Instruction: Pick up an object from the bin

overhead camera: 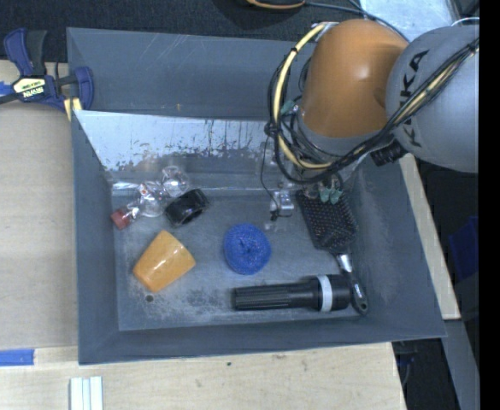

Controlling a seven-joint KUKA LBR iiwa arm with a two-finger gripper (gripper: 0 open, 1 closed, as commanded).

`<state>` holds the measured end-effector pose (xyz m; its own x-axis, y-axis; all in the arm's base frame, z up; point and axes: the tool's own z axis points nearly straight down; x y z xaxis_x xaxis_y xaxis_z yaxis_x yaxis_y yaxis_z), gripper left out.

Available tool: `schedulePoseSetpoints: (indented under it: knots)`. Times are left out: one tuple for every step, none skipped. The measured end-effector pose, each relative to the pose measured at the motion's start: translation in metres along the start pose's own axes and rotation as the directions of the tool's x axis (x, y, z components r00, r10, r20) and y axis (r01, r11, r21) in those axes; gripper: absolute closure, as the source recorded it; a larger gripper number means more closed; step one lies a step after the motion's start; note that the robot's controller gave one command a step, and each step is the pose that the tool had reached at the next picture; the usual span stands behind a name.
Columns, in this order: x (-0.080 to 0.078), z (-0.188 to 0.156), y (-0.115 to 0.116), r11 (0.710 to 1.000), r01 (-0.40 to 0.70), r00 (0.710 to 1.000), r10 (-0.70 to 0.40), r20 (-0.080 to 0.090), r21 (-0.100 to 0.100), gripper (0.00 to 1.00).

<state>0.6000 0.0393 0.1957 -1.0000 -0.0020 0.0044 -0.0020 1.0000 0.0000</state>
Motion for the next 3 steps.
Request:
schedulePoseSetpoints:
  knots:
    - [-0.001,-0.005,0.0,1.0,-0.001,1.0,0.001,0.008,0.0,0.0]
    - [0.025,0.12,0.011,0.985,-0.173,0.985,0.173,0.005,-0.001,0.0]
    - [0.026,0.073,0.005,0.961,-0.276,0.961,0.276,0.014,-0.004,0.0]
